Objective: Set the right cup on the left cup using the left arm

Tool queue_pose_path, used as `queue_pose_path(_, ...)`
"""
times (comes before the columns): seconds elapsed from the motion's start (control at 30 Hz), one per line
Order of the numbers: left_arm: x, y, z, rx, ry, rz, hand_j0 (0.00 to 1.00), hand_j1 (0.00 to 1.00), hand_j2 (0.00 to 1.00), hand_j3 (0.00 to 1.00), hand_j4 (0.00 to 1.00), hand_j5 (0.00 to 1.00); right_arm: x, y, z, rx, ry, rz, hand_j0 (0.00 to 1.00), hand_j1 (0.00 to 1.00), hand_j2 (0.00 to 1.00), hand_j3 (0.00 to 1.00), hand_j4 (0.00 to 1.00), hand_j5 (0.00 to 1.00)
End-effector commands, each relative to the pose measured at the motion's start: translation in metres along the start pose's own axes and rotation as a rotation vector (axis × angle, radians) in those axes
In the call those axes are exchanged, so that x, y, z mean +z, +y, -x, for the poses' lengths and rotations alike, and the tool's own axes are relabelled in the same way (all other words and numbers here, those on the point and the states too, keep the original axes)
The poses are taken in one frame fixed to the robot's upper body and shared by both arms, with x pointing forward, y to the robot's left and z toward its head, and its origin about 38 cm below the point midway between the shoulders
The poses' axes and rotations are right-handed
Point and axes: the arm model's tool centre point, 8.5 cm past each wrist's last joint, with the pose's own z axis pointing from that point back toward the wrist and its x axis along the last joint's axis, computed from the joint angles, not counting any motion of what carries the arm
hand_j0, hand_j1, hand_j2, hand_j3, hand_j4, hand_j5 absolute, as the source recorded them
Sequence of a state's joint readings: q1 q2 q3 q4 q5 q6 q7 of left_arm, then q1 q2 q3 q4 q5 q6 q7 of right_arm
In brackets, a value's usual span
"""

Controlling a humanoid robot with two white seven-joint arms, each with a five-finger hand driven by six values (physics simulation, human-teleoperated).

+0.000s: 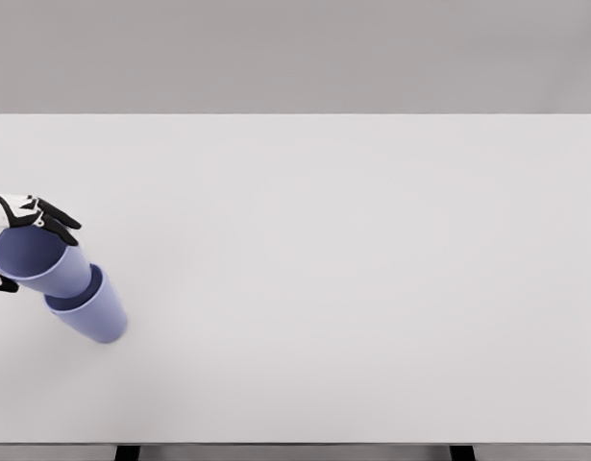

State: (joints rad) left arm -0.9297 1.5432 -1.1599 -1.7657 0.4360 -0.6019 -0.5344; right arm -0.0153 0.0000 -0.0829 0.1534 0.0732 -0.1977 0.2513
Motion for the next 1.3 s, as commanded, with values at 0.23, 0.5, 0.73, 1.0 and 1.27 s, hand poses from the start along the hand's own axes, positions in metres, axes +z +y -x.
queue_pose_path(0.23,0.003,-0.002,0.0,-0.025,0.011,0.028,0.97,0.97,0.97,0.97,0.97,0.97,0.0,0.0,-0.001,0.001,-0.002,0.0,1.0,1.0,1.0,1.0,1.0,1.0)
queue_pose_path(0.5,-0.008,0.005,-0.003,-0.041,-0.025,0.014,1.0,1.0,1.0,1.0,1.0,1.0,0.0,0.0,0.0,0.0,0.0,0.0,1.0,1.0,1.0,1.0,1.0,1.0)
queue_pose_path(0.73,-0.005,0.012,-0.006,-0.059,-0.023,0.001,1.0,1.0,1.0,1.0,1.0,1.0,0.0,0.0,-0.001,0.001,-0.002,0.0,1.0,1.0,1.0,1.0,1.0,1.0)
queue_pose_path(1.0,-0.057,0.067,-0.032,-0.145,-0.23,-0.144,1.0,1.0,1.0,1.0,1.0,1.0,0.0,0.0,-0.001,0.001,-0.002,0.0,1.0,1.0,1.0,1.0,1.0,1.0)
queue_pose_path(1.27,-0.135,0.081,-0.071,-0.175,-0.465,-0.121,1.0,1.0,1.0,1.0,1.0,1.0,0.0,0.0,-0.001,0.001,-0.002,0.0,1.0,1.0,1.0,1.0,1.0,1.0)
